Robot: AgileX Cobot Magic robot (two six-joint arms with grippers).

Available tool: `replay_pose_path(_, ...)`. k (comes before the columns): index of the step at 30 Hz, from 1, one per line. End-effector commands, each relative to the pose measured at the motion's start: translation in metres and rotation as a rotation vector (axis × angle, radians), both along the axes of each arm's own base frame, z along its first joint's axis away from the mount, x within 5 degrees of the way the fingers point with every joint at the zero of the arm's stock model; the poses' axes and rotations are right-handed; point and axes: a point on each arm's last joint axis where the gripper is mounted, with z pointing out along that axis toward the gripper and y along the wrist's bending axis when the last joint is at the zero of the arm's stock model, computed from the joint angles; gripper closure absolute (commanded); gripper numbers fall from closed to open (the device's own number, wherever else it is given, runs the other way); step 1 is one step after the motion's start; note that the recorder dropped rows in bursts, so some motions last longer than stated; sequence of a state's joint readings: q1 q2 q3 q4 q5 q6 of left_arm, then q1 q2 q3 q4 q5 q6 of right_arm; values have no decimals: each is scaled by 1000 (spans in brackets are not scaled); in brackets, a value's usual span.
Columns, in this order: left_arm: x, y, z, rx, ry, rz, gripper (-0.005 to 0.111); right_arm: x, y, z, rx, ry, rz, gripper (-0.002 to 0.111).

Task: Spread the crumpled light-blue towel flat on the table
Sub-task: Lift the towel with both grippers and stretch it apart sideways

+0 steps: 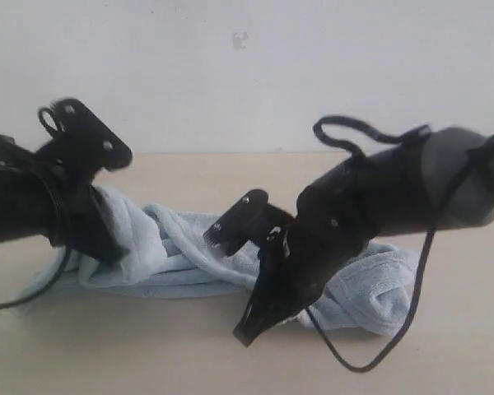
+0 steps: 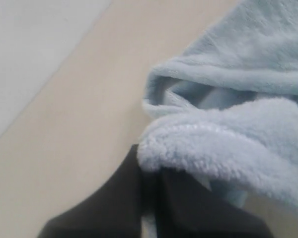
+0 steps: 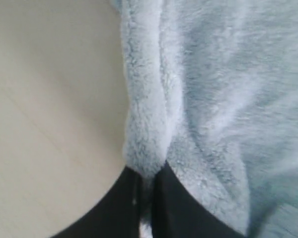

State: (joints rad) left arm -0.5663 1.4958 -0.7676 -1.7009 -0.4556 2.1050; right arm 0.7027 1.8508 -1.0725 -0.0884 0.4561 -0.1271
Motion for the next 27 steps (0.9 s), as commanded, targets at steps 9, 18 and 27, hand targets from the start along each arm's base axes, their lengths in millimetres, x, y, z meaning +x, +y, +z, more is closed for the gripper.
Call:
replay_pose_path(9, -68, 62, 128, -316, -425, 206, 103, -19, -105, 191, -252, -607, -430, 109)
replay_pose_path(18, -91, 75, 125, -356, -555, 176, 103, -54, -134, 242, -71, -775, -464, 109)
replay_pose_path(27, -44, 61, 56, -98, -330, 282, 103, 11, -176, 158, -124, -546, -721, 109)
